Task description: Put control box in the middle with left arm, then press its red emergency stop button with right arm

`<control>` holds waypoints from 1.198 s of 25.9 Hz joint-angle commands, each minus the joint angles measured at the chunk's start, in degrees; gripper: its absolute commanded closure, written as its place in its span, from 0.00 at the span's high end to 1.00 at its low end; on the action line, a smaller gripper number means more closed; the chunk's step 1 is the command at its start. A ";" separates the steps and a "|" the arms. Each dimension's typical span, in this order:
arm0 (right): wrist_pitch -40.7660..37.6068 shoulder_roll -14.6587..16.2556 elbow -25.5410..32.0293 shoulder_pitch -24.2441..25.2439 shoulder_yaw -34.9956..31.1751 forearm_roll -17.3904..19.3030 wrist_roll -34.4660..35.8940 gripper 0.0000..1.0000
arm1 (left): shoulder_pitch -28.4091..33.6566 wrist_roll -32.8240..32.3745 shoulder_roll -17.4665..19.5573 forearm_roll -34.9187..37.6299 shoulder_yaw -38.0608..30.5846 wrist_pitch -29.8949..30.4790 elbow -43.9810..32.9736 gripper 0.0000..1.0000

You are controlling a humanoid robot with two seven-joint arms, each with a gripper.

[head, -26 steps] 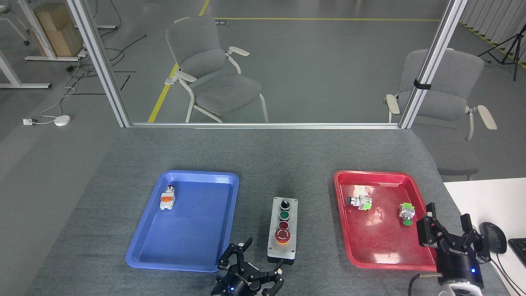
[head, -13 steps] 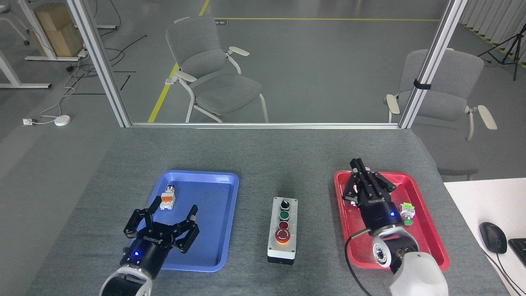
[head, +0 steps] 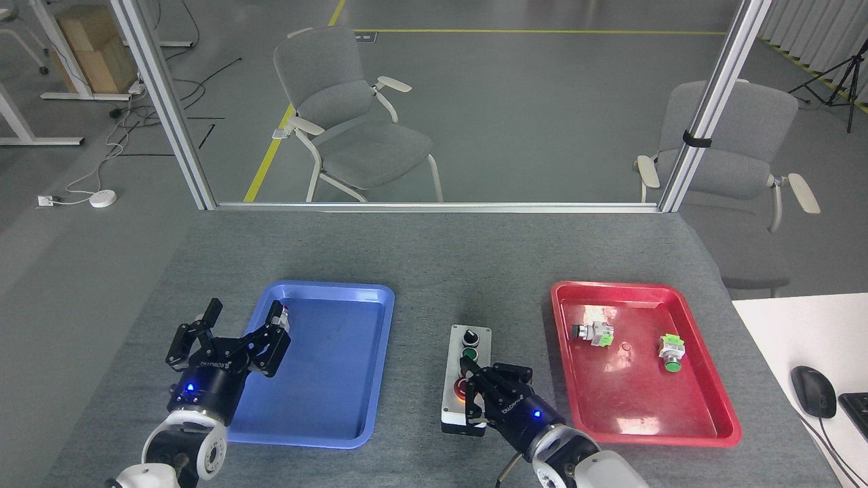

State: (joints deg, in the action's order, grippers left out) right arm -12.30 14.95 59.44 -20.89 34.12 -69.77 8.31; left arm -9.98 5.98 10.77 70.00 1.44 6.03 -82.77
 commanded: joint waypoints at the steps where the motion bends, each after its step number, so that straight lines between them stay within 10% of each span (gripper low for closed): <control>1: 0.26 -0.63 -0.91 0.06 1.30 -0.02 -0.22 0.00 | 0.14 -0.70 -0.49 0.05 0.05 0.12 0.50 0.99; 22: 0.44 -0.80 -4.07 0.24 2.44 0.68 1.36 0.00 | 1.81 -0.26 -0.58 0.14 0.23 0.47 0.85 0.99; 24: 0.53 -1.07 -1.61 -0.46 -2.48 0.77 4.61 0.21 | 3.39 -0.17 -0.66 0.14 0.32 0.65 0.50 0.99; 26: 1.05 -1.77 -0.47 -1.17 -11.89 1.39 6.46 0.91 | 4.53 -0.17 -1.37 0.14 0.41 0.65 0.50 0.99; 31: 0.88 -4.32 1.11 -2.66 -23.93 7.27 6.54 0.99 | 4.88 -0.26 -3.56 0.05 0.49 0.47 1.91 0.99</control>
State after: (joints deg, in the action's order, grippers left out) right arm -11.51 11.42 59.77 -22.73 15.90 -65.33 14.48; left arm -5.43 5.80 8.10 70.06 1.88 6.65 -81.68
